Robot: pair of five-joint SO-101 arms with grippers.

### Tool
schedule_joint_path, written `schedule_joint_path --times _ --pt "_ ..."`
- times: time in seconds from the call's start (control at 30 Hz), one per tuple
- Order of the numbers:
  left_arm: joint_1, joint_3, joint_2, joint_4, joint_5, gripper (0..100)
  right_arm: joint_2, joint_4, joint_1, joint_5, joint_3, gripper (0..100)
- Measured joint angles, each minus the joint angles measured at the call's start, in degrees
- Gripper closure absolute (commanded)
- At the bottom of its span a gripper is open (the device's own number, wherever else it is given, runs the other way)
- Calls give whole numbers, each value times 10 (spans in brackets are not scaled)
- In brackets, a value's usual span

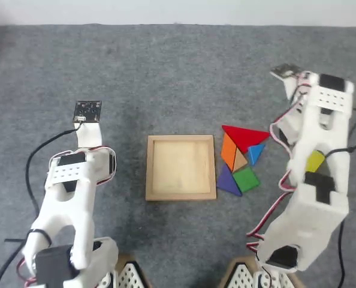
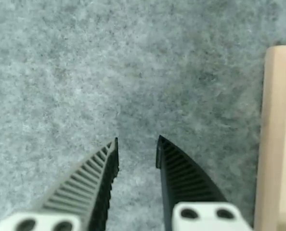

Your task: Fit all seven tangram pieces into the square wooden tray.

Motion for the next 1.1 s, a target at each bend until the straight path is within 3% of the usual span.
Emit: schedule_joint_path --times 0.1,0.3,0.67,1.1 --pt "0 0 0 0 0 877 -32 22 -7 -4 0 806" --pt "0 0 0 0 0 877 -50 39 62 -34 0 641" --pt "0 0 0 0 0 877 -4 -55 64 -70 101 641" --pt "0 0 0 0 0 877 74 -127 94 -84 105 641"
